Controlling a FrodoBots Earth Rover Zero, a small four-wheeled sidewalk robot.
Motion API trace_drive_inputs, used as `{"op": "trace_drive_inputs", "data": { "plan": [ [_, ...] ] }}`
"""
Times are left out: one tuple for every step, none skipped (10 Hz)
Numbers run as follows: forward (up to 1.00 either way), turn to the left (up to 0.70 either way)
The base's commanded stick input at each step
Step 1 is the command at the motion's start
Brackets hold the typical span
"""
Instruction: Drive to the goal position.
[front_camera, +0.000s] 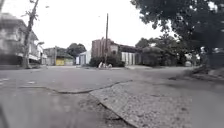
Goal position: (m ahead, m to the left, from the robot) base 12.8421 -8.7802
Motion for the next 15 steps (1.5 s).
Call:
{"op": "trace_drive_inputs", "data": {
  "plan": [
    [1.00,-0.40],
    [1.00,-0.40],
    [1.00,-0.34],
    [1.00,-0.20],
    [1.00,0.00],
    [1.00,0.00],
    [1.00,0.00],
    [1.00,0.00],
    [1.00,0.00],
    [1.00,0.00],
    [1.00,0.00],
    [1.00,0.00],
    [1.00,0.00],
    [1.00,0.00],
    [1.00,0.00]
  ]
}}
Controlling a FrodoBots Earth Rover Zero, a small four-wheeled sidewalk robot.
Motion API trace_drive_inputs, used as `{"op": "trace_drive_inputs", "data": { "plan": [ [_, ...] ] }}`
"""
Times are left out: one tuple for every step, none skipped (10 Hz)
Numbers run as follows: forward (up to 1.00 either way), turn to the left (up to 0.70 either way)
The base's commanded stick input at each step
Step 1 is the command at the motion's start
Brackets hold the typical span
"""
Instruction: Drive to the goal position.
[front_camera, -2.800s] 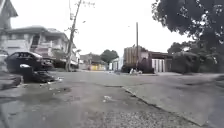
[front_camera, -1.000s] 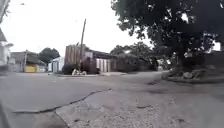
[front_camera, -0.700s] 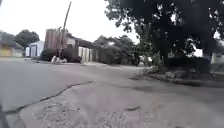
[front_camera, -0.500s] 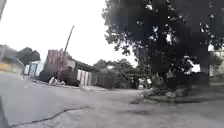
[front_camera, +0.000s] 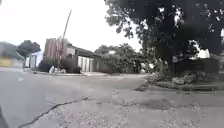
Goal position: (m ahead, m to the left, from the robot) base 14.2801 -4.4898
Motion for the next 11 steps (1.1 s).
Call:
{"op": "trace_drive_inputs", "data": {
  "plan": [
    [1.00,0.00],
    [1.00,0.00],
    [1.00,0.00],
    [1.00,0.00],
    [1.00,-0.13],
    [1.00,-0.40],
    [1.00,-0.40],
    [1.00,-0.40],
    [1.00,-0.35],
    [1.00,0.00],
    [1.00,0.00]
  ]
}}
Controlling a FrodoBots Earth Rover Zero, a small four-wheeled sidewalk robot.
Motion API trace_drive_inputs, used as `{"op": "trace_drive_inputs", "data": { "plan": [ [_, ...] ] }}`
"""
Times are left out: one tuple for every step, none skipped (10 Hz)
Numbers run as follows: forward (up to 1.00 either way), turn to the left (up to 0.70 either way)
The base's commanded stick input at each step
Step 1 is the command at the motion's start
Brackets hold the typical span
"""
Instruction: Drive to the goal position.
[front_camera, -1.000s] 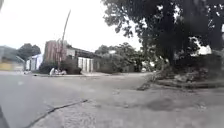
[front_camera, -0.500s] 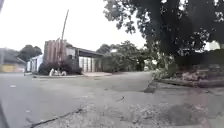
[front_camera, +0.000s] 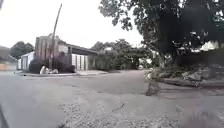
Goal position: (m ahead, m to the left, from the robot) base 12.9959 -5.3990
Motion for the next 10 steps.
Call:
{"op": "trace_drive_inputs", "data": {
  "plan": [
    [1.00,0.00],
    [1.00,0.00],
    [1.00,0.00],
    [1.00,0.00],
    [1.00,0.00],
    [1.00,0.00],
    [1.00,0.00],
    [1.00,0.00],
    [1.00,-0.20],
    [1.00,-0.39]
  ]
}}
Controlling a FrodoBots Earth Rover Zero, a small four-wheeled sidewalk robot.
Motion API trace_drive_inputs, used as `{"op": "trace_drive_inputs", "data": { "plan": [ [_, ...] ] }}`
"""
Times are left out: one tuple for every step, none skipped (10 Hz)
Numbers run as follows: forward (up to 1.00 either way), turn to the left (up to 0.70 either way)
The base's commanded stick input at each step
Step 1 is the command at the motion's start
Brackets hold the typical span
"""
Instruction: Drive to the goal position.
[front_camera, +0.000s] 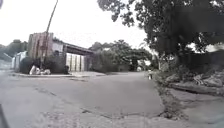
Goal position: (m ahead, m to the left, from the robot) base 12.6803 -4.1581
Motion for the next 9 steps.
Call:
{"op": "trace_drive_inputs", "data": {
  "plan": [
    [1.00,-0.40],
    [1.00,-0.40],
    [1.00,-0.40],
    [1.00,-0.40],
    [1.00,-0.40],
    [1.00,-0.19],
    [1.00,0.00],
    [1.00,0.00],
    [1.00,0.00]
  ]
}}
